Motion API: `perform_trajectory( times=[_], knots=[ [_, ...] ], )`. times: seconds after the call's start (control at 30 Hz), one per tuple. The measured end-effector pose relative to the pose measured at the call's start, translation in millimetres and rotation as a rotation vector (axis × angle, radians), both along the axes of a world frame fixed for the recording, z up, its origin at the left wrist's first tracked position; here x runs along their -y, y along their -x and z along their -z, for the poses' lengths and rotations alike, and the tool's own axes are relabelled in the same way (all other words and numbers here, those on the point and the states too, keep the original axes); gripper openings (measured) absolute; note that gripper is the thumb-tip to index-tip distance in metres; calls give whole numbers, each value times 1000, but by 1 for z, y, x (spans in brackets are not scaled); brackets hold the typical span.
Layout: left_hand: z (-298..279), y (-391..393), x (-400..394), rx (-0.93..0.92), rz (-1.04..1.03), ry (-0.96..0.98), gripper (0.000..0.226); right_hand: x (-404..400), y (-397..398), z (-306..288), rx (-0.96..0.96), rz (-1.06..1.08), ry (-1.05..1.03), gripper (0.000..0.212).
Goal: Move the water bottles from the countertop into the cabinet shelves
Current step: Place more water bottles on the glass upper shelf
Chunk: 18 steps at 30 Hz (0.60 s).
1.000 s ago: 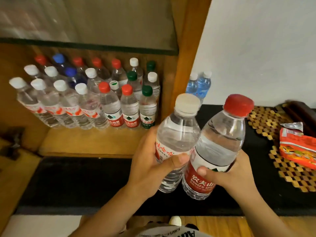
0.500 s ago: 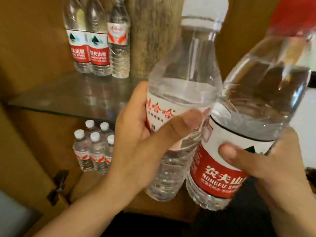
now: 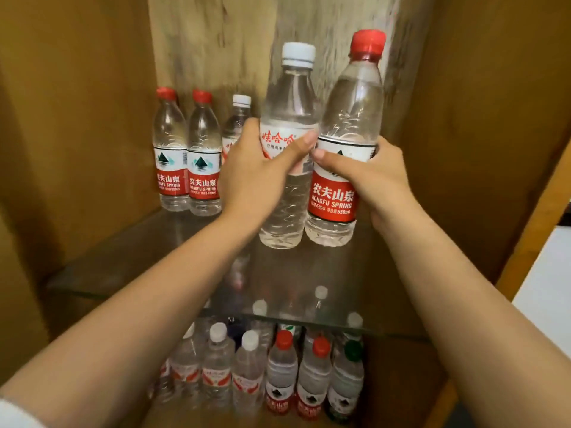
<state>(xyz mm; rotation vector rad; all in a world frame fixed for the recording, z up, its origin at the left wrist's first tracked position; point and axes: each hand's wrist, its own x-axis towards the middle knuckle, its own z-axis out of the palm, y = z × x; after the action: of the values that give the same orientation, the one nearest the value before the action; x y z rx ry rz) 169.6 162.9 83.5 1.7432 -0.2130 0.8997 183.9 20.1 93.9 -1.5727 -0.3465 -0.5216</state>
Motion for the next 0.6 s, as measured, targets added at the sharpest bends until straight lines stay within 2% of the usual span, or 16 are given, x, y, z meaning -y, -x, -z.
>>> perform_trajectory(
  times=[0.17, 0.37, 0.5, 0.6],
  knots=[
    [-1, -58, -3, -111, -104, -96, 59, -16, -58, -4, -73, 121, -1, 50],
    [1, -100, 1, -210, -171, -144, 64, -22, -104, 6, -130, 151, -64, 55],
    [6, -114, 4, -267, -237, -144, 68, -23, -124, 12, -188, 212, 0, 59],
    [11, -120, 3, -297, -264, -143, 71, -26, -134, 19, -214, 169, 45, 62]
  ],
)
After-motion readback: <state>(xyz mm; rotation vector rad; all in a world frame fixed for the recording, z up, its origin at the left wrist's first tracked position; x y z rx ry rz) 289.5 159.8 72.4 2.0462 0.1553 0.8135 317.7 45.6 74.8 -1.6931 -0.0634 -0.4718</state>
